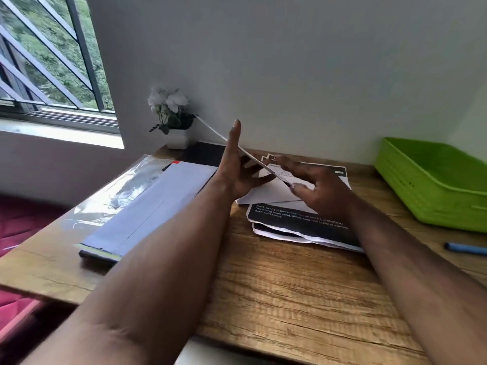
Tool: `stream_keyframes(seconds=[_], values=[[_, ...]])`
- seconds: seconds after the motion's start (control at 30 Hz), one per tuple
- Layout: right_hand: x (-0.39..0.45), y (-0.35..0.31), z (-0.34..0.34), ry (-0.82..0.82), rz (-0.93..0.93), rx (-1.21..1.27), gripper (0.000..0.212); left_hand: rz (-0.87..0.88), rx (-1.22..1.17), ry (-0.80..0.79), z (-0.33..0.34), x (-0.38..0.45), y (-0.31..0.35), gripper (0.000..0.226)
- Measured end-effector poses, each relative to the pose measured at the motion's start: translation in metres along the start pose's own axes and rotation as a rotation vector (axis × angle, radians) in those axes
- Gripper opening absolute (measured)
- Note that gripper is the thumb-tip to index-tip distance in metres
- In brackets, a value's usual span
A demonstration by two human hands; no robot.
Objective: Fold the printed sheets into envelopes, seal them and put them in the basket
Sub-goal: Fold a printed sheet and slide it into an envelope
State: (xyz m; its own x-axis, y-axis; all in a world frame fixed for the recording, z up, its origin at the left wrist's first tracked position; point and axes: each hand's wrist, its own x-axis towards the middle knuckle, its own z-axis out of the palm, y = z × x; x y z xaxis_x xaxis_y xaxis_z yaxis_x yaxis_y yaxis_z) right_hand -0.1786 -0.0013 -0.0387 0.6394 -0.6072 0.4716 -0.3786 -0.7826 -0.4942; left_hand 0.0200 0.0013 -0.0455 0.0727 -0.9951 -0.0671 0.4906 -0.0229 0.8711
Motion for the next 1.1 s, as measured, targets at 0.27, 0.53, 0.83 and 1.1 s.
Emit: stream_keyframes(seconds=[0.27,0.53,0.83,1.1], values=[[-0.003,-0.001,0.002,0.086,-0.083,-0.01,0.054,0.015,-0.055,0.043,0.008,-0.001,-0.004,0.071],[0.001,0.005,0.003,0.15,-0.132,-0.021,0.024,0.021,-0.093,0.088,0.009,-0.001,0.001,0.094],[0.006,0.006,0.008,0.174,-0.239,-0.124,0.045,-0.005,-0.057,0.074,0.023,-0.005,-0.004,0.127],[0.004,0.002,-0.001,0.406,-0.198,-0.378,0.045,0.067,-0.258,0.236,0.029,-0.006,-0.005,0.1]])
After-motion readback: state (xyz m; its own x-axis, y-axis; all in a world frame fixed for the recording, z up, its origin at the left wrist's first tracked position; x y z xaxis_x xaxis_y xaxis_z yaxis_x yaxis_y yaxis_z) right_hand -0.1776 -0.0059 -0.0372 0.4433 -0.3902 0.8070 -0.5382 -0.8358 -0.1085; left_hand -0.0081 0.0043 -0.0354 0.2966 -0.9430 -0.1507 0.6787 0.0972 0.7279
